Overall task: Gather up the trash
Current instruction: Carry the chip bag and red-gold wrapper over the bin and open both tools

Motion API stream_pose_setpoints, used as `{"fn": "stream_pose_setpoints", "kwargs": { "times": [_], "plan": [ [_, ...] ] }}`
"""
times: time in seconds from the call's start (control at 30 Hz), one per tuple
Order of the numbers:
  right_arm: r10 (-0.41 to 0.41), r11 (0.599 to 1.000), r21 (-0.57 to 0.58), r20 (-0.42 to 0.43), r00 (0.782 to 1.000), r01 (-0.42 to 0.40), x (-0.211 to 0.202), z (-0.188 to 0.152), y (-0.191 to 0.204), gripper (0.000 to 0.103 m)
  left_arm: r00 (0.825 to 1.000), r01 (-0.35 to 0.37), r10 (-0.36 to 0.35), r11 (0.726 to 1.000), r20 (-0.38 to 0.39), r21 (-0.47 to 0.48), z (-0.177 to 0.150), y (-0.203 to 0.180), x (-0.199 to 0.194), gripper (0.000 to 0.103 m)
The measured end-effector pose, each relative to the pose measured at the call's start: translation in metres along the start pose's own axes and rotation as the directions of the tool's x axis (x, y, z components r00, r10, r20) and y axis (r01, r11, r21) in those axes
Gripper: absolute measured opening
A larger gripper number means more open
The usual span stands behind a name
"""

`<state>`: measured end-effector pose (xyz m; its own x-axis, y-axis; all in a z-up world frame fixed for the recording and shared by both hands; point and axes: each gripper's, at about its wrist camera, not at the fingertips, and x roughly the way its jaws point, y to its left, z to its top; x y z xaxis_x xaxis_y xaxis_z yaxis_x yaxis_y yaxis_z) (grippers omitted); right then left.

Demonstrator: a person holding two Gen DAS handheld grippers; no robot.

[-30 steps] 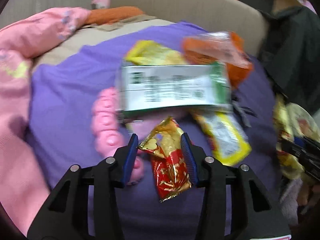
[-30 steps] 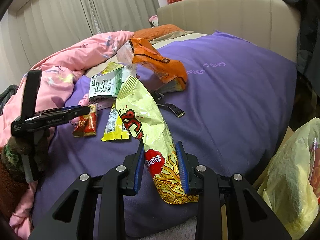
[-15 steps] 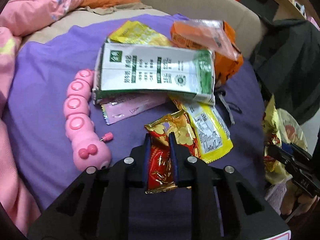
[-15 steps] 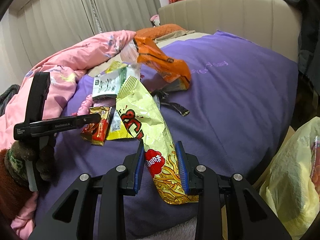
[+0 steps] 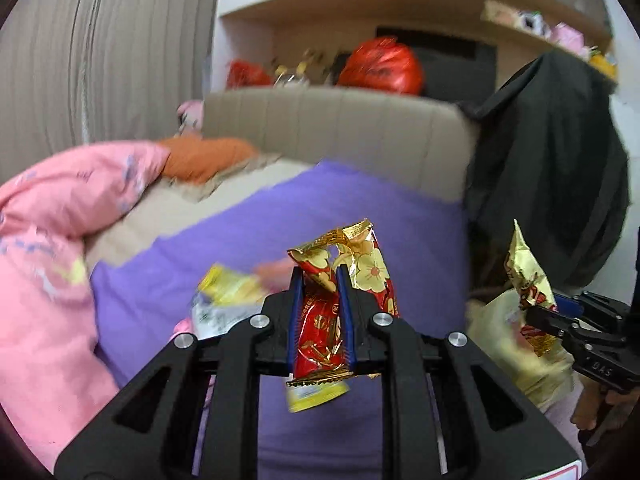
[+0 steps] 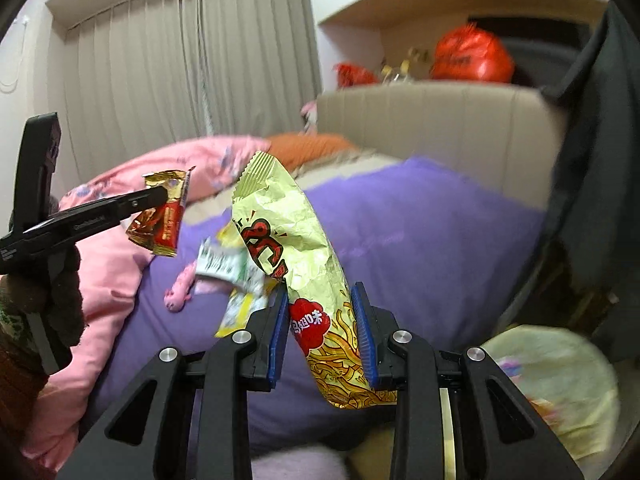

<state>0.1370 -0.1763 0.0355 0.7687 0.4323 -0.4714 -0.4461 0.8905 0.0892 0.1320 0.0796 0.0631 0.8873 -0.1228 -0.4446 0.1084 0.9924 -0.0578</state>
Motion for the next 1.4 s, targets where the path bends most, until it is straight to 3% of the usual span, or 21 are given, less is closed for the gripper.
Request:
{"fn": "stream_pose_setpoints", "kwargs": {
  "times": [0.13, 0.33, 0.73, 1.03, 1.13, 1.4],
  "plan": [
    [-0.068, 0.998, 0.001, 0.063, 0.996, 0.069, -0.045, 0.007, -0.031, 0.030, 0.997, 0.061, -0.063, 0.998, 0.045, 0.033, 0.015, -0.051, -0.014, 0.016],
    [-0.127, 0.990, 0.068, 0.087, 0.988, 0.121, -0.097, -0.004, -0.086, 0.030, 0.984, 0.171, -0.174, 0.983, 0.032, 0.067, 0.025, -0.122, -0.013, 0.016],
    [-0.163, 0.983, 0.099, 0.054, 0.985, 0.157, -0.132, -0.024, -0.158, 0.030, 0.944, 0.326, -0.324, 0.945, -0.063, 0.035, 0.007, -0.212, 0.026, 0.016],
    [-0.150, 0.979, 0.133, -0.063, 0.987, 0.157, -0.103, -0.050, -0.195, 0.030, 0.906, 0.405, -0.385, 0.909, -0.175, 0.095, -0.018, -0.264, 0.070, 0.016],
    [-0.129, 0.980, 0.140, -0.108, 0.986, 0.143, -0.087, -0.056, -0.204, 0.030, 0.879, 0.441, -0.409, 0.893, -0.245, 0.090, -0.037, -0.276, 0.101, 0.017],
    [-0.078, 0.985, 0.132, -0.236, 0.969, 0.112, -0.035, -0.076, -0.227, 0.030, 0.832, 0.453, -0.369, 0.883, -0.414, 0.122, -0.091, -0.297, 0.172, 0.017]
  ]
}}
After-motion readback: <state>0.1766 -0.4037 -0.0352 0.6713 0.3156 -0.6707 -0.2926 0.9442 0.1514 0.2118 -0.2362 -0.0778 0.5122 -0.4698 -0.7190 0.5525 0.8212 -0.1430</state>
